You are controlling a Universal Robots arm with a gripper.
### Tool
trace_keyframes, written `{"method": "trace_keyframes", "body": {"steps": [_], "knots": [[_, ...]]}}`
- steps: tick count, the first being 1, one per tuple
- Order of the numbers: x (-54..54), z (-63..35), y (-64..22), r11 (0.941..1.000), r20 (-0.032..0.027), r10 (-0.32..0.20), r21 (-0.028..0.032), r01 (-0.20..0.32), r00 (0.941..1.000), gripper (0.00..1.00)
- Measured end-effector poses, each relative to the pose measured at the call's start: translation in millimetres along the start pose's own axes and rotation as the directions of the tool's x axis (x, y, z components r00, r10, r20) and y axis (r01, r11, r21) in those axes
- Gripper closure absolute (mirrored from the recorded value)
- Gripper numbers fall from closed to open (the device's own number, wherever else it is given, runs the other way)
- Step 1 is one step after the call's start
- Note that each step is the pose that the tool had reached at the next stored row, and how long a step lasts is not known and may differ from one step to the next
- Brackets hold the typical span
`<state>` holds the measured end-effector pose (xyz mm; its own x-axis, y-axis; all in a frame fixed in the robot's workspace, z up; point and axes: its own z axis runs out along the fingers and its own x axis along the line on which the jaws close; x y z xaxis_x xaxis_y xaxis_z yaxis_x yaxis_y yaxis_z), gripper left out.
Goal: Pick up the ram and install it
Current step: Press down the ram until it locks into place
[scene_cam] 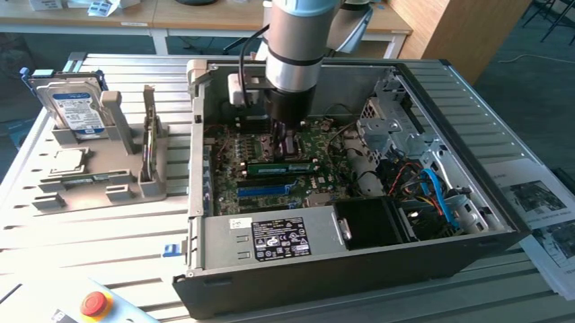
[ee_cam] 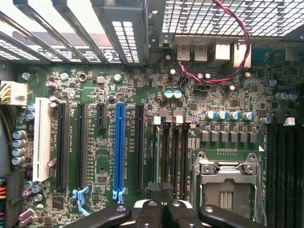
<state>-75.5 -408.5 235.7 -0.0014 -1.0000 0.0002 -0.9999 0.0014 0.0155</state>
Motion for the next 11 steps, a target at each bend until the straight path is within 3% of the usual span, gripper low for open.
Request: {"method": "trace_keyframes", "body": {"steps": [11], "knots": [[0.0,2.4,0.5,1.0000,0.0000,0.000,0.0006,0.000,1.0000,0.89]]}}
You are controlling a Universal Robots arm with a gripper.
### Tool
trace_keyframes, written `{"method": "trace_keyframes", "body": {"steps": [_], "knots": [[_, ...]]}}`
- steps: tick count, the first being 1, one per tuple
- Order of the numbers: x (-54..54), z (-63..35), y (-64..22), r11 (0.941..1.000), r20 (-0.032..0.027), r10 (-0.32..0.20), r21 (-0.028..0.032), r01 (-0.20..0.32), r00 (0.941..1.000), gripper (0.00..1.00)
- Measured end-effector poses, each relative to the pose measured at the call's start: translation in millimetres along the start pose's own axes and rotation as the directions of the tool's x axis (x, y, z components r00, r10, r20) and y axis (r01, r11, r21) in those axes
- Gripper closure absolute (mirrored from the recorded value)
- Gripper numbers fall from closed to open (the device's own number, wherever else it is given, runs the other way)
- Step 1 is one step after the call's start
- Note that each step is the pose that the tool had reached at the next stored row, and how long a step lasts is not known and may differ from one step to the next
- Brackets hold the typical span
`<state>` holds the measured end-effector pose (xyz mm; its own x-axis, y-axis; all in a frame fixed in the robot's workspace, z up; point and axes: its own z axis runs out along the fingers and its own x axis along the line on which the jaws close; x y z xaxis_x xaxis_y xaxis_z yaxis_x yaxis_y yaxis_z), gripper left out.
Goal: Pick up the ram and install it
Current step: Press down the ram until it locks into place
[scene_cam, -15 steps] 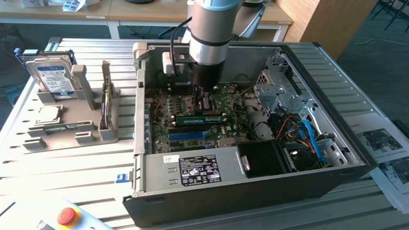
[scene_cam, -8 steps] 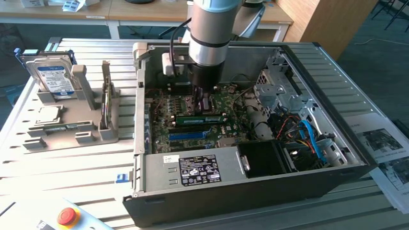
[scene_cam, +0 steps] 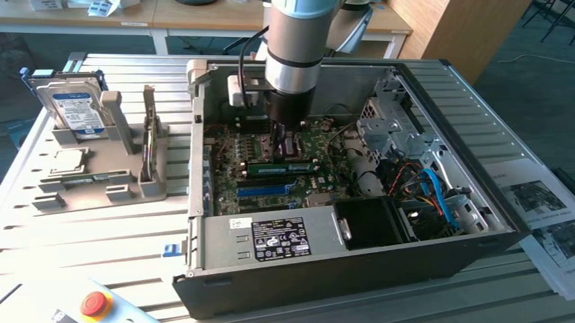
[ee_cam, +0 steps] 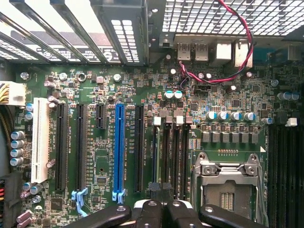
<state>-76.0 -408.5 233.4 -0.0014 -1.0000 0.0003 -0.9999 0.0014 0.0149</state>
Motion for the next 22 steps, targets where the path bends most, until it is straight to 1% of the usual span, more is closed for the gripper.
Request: {"method": "trace_keyframes", "body": {"steps": [7,22], "knots": [[0.0,3.0,0.0,1.0000,0.0000,0.000,0.0000,0.000,1.0000,0.89],[0.0,4.7,-0.1,1.0000,0.0000,0.000,0.0000,0.000,1.0000,0.89]]}}
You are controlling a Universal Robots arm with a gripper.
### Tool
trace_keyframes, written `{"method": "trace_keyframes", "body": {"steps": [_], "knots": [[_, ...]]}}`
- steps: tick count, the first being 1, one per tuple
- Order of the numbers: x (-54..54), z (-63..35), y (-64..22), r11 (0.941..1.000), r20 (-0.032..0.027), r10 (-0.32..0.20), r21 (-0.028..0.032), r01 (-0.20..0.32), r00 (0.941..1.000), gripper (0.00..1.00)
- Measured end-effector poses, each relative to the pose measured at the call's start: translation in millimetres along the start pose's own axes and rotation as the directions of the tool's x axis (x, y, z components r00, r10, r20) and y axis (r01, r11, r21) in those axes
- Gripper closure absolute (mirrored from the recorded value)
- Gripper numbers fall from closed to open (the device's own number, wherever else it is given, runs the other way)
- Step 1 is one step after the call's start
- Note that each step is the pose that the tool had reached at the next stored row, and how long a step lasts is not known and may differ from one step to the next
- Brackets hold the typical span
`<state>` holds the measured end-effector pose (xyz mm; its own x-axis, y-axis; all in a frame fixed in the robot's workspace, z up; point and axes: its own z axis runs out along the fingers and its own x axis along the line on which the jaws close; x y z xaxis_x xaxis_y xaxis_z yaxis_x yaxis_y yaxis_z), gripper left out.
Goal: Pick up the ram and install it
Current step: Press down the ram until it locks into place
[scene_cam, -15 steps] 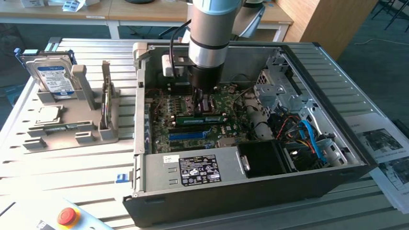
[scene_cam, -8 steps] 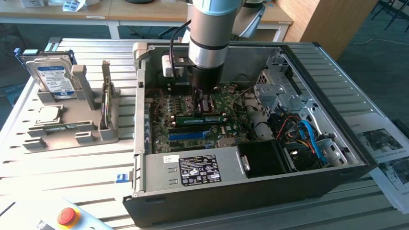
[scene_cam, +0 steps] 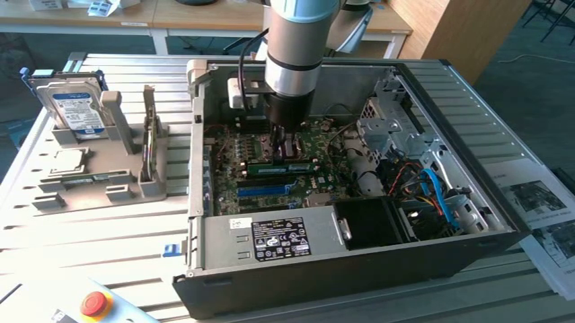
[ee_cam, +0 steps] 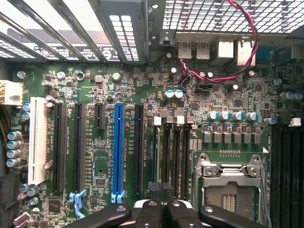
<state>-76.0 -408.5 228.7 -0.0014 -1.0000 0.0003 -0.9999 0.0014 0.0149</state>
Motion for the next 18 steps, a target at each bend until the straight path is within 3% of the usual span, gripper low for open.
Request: {"method": "trace_keyframes", "body": {"steps": [18], "knots": [[0.0,1.7,0.0,1.0000,-0.0001,0.000,-0.0001,0.000,1.0000,0.89]]}}
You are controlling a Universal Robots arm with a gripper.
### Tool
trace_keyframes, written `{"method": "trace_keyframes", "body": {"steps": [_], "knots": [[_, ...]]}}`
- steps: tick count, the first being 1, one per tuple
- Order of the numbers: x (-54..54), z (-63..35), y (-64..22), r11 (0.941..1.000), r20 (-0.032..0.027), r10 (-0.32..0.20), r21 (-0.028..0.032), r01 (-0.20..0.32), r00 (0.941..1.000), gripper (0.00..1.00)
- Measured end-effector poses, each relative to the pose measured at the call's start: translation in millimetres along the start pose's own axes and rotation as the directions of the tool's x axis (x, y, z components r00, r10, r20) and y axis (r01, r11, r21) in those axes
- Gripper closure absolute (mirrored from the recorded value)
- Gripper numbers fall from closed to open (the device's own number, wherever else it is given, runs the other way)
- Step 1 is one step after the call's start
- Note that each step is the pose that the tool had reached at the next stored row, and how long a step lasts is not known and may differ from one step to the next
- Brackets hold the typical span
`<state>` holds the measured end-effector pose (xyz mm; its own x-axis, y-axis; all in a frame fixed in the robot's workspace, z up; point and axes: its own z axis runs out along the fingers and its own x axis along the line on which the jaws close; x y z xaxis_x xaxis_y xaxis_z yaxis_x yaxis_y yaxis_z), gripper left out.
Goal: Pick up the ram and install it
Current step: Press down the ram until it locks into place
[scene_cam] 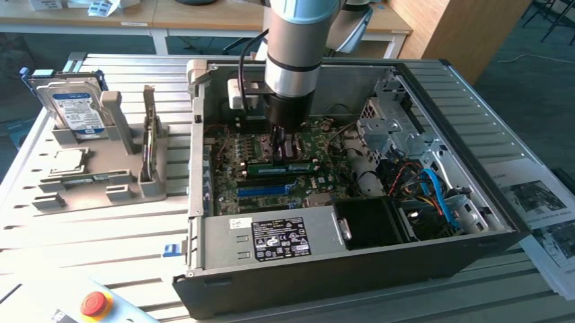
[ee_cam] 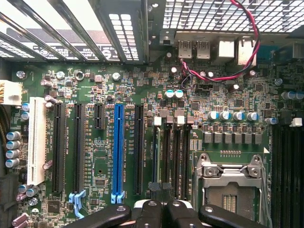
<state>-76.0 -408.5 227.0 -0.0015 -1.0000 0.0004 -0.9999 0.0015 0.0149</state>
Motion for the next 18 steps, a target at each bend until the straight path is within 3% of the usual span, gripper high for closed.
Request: {"method": "trace_keyframes", "body": {"steps": [18], "knots": [[0.0,3.4,-0.1,1.0000,0.0001,0.000,0.0016,0.000,1.0000,0.89]]}}
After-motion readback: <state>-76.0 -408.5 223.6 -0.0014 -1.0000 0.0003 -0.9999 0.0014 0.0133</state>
